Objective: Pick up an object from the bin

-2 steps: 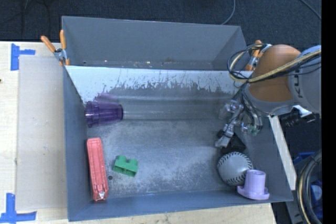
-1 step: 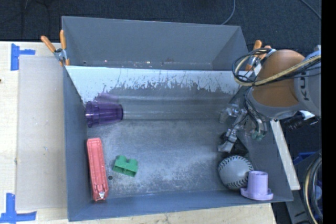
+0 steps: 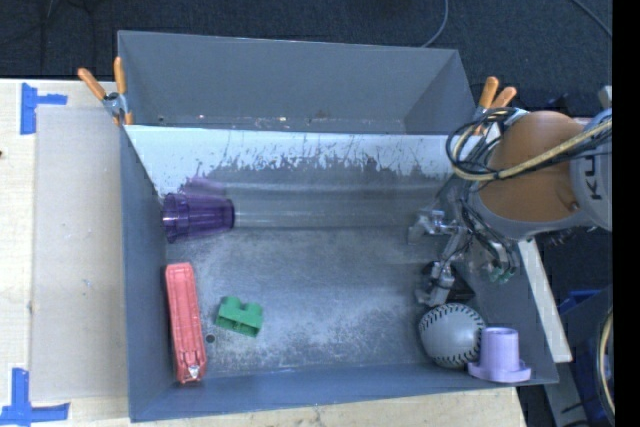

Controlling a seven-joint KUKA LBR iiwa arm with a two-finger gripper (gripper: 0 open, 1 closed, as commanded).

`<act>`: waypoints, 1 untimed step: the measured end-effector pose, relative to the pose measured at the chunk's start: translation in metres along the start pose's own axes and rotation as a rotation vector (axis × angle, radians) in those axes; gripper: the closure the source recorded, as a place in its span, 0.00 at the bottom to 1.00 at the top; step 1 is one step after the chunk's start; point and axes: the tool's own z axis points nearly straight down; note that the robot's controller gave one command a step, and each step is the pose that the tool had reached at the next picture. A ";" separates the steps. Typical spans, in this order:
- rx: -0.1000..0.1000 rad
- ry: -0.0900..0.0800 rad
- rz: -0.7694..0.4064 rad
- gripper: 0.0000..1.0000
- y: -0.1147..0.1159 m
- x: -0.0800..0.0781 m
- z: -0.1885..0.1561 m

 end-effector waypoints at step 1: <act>0.007 -0.005 -0.059 0.00 -0.015 0.021 -0.001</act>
Offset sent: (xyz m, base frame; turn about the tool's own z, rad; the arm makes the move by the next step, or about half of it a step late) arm -0.0407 -0.0165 -0.0071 0.0918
